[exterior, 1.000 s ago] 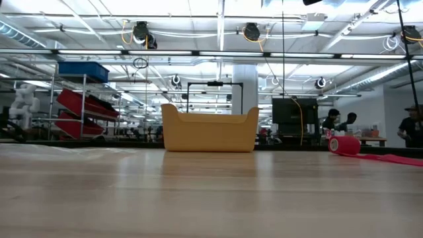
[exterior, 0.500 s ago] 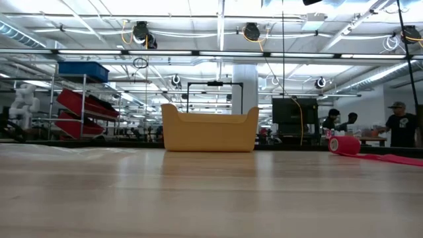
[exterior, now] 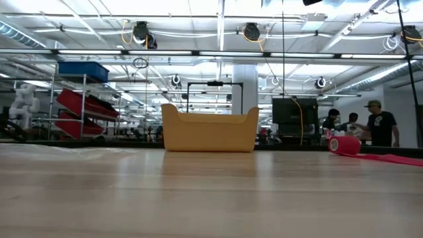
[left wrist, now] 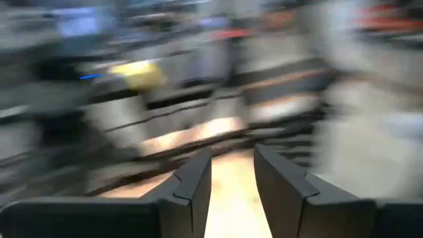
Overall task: Roll bandage
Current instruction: Roll the green bandage
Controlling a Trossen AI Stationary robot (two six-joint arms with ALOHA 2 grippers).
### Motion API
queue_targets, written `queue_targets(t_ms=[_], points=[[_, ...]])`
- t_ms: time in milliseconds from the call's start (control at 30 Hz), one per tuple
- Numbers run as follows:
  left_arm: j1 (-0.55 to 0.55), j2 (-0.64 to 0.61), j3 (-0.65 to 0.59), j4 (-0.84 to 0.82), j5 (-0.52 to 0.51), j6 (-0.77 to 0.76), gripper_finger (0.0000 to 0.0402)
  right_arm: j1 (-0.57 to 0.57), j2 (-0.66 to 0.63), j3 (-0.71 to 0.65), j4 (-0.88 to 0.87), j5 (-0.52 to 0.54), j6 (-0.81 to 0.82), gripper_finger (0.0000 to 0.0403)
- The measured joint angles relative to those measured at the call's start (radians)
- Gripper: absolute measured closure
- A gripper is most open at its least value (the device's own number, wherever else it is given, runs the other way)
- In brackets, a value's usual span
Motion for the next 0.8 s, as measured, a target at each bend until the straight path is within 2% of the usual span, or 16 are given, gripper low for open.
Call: queue_targets(t_ms=[67,100,133,267,433,567,800], points=[[0.005,0.000,0.001,-0.022,-0.218,0.041,0.0278,0.000,0.000,0.000,-0.001,0.000,0.006,0.0392],[0.015,0.000,0.002,-0.058,-0.264,0.055,0.0271,0.000,0.000,0.000,-0.001,0.000,0.006,0.0392],[0.028,0.000,0.002,-0.100,-0.265,0.037,0.0259,0.000,0.000,0.000,-0.001,0.000,0.007,0.0392],[0.076,0.003,0.000,-0.168,-0.132,-0.089,0.0185,0.000,0.000,0.000,-0.001,0.000,0.002,0.0392],[0.111,0.002,0.001,-0.161,-0.139,-0.112,0.0110,0.000,0.000,0.000,-0.001,0.000,0.001,0.0392],[0.134,0.002,0.001,-0.172,-0.142,-0.133,0.0096,0.000,0.000,0.000,-0.001,0.000,0.002,0.0392],[0.191,0.002,0.001,-0.271,-0.026,-0.212,0.0095,0.000,0.000,0.000,-0.001,0.000,0.002,0.0392]])
